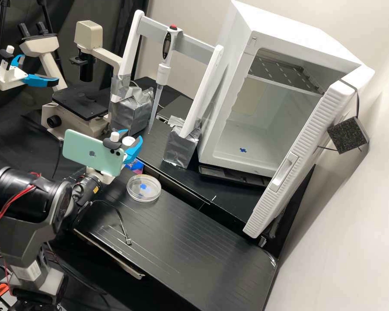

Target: Close the bottle

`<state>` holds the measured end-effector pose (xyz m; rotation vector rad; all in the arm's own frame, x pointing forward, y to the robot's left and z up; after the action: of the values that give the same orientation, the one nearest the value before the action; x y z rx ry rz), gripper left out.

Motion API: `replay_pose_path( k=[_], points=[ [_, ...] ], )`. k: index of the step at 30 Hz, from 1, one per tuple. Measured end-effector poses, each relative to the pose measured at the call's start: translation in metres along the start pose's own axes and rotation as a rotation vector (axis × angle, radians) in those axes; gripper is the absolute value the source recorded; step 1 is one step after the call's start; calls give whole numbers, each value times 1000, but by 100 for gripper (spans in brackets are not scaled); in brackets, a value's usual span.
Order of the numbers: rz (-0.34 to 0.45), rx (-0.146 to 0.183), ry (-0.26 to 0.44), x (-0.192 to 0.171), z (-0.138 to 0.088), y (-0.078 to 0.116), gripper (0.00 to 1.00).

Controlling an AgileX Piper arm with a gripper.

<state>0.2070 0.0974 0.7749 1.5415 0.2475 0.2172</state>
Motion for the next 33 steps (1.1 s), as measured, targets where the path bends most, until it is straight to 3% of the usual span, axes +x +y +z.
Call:
replay_pose_path(
  k=[14, 33],
  points=[
    [-60, -30, -59, 15, 10, -21, 0],
    [-57, -38, -73, 18, 15, -23, 0]
  ],
)
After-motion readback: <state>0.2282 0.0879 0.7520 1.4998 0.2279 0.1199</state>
